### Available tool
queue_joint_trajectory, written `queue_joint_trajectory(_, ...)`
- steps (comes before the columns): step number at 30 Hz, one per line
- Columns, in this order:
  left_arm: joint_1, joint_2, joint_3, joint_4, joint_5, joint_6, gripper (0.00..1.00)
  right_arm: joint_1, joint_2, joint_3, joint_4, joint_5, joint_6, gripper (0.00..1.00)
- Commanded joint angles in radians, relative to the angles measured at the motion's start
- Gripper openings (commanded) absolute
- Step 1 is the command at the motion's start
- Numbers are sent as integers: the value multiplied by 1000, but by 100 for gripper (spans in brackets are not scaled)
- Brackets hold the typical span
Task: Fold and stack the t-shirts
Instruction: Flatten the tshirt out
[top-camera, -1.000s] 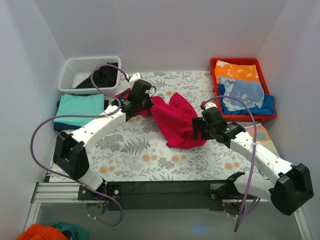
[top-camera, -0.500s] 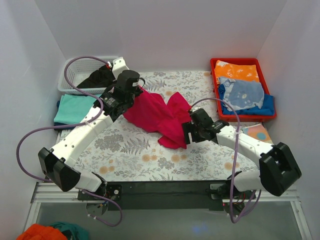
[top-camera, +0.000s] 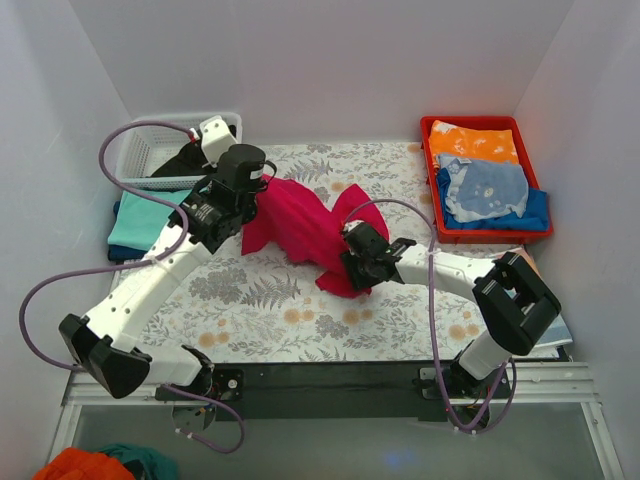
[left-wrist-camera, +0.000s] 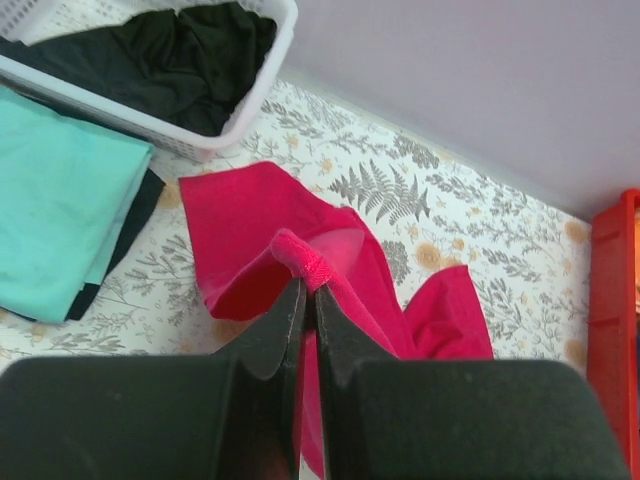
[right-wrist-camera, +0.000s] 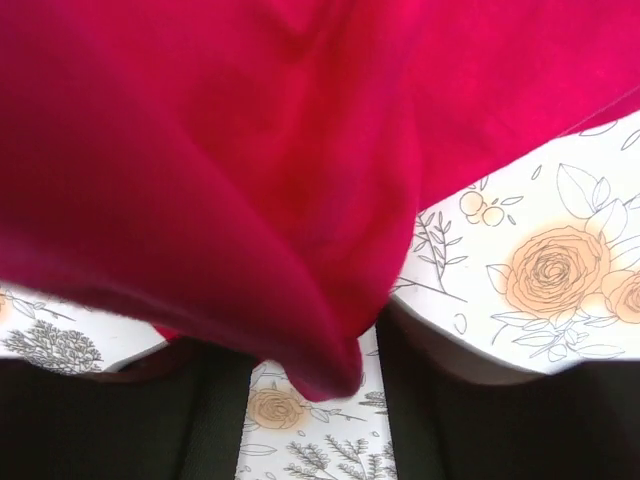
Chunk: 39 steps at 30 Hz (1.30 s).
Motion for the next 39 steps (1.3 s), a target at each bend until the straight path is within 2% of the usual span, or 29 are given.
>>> queue_joint_trajectory(1, 6, -86, 63, 19, -122, 58, 0, 4, -1, 24, 10, 42, 6, 33)
queue_joint_trajectory(4, 8, -94, 101, 32, -139, 105, 0, 4, -33, 49, -31, 115, 12, 2)
queue_joint_trajectory(9, 8, -81, 190, 63, -142, 179, 0, 2, -162, 139, -148, 350, -17, 1)
queue_joint_trajectory(14, 8, -43, 342, 103, -108, 268, 0, -13, -275, 367, -243, 583, -120, 1)
queue_joint_trajectory(20, 6, 0, 502, 132, -24, 299, 0, -16, -323, 648, -233, 764, -238, 1)
queue_joint_trajectory(23, 6, -23, 522, 135, 54, 294, 0, -15, -327, 769, -203, 773, -306, 1)
queue_joint_trajectory(27, 5, -90, 503, 137, 161, 286, 0, -9, -358, 852, -199, 746, -367, 1)
queue_joint_trajectory(30, 6, -166, 464, 135, 198, 277, 0, -1, -427, 857, -199, 651, -395, 1)
queue_joint_trajectory(34, 6, -288, 370, 117, 244, 247, 0, 2, -551, 828, -242, 451, -369, 1)
queue_joint_trajectory(39, 8, -419, 298, -3, 168, 168, 0, 2, -633, 747, -283, 257, -274, 1)
